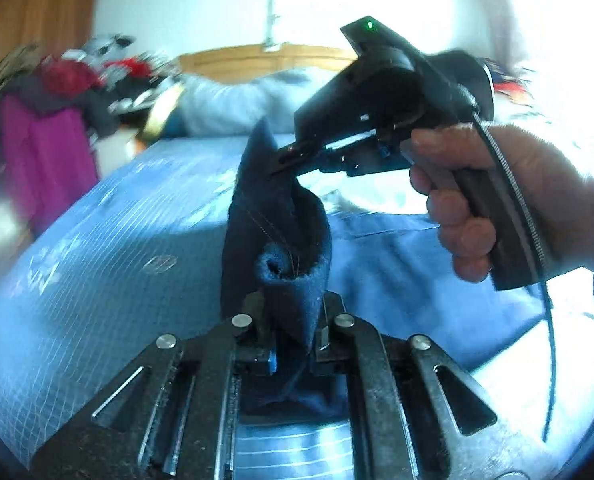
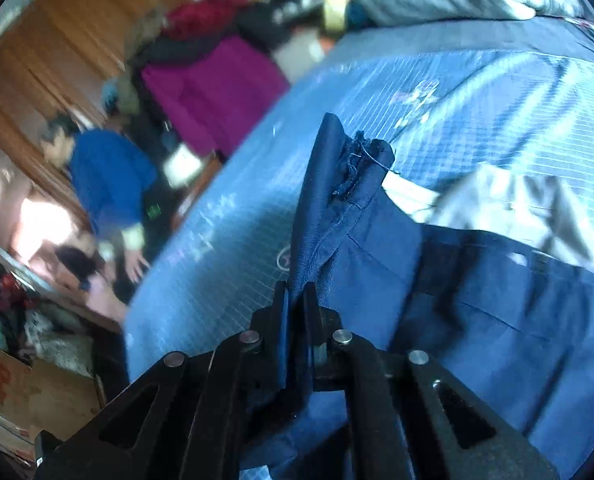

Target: Fold small clothes

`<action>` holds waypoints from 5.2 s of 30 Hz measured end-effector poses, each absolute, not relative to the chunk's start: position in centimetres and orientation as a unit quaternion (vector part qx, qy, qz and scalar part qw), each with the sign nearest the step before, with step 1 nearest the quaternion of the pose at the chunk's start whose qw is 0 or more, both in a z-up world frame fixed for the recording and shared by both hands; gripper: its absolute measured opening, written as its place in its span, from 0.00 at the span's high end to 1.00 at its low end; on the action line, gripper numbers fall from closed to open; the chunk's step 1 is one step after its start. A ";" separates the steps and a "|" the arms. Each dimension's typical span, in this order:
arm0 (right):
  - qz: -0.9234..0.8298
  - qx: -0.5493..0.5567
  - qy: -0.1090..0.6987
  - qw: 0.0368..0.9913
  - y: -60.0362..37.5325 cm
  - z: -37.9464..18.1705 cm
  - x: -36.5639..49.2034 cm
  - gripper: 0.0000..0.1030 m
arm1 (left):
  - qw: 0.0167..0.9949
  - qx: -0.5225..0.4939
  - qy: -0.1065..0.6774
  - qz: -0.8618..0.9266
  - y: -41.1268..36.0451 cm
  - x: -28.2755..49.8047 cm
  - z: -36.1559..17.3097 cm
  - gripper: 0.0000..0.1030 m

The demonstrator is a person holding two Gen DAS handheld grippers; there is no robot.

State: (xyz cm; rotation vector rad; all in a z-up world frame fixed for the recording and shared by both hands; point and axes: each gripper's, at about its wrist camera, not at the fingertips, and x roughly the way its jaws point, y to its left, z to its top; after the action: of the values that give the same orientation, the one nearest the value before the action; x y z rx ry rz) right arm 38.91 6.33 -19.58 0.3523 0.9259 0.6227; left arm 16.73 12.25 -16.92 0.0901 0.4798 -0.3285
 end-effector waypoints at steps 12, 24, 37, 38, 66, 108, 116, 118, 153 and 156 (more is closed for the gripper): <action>0.194 0.306 0.397 0.844 -20.6 -22.7 29.2 0.93 | 0.890 0.152 0.238 -0.359 -8.1 14.7 -17.5 0.91; 0.185 0.352 0.443 0.803 -30.7 -30.5 31.5 0.93 | 0.834 0.193 0.334 -0.393 -17.3 17.3 -22.5 0.73; 0.197 0.279 0.406 0.848 -28.2 -23.5 19.6 0.61 | 0.895 0.147 0.250 -0.340 -3.8 7.2 -14.9 0.25; 0.196 0.268 0.409 0.850 -27.2 -23.2 18.6 0.61 | 0.903 0.141 0.248 -0.321 -2.5 7.0 -14.8 0.25; 0.145 0.214 0.454 0.853 -23.5 -28.7 13.3 0.98 | 0.883 0.243 0.340 -0.212 2.1 11.8 -20.1 0.75; 0.102 0.165 0.387 0.901 -24.1 -24.2 14.7 0.95 | 0.904 0.114 0.358 -0.207 5.9 11.6 -19.1 0.47; 0.134 0.116 0.439 0.881 -19.2 -28.0 13.7 0.92 | 0.901 0.100 0.353 -0.232 5.5 11.3 -17.5 0.52; 0.132 0.121 0.445 0.878 -19.4 -29.0 14.0 0.96 | 0.910 0.086 0.325 -0.244 6.5 10.2 -15.8 0.52; 0.099 0.075 0.419 0.899 -20.3 -26.5 19.8 0.76 | 0.887 0.090 0.369 -0.264 2.4 25.5 -21.8 0.37; 0.101 0.060 0.401 0.909 -20.3 -25.6 17.0 0.76 | 0.891 0.092 0.336 -0.291 3.6 21.2 -20.8 0.36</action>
State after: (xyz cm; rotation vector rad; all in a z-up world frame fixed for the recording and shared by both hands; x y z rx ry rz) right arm 17.01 -20.27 -25.58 0.1229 0.8277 0.2076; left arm 21.18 3.62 -20.78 0.1907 0.6986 -0.6050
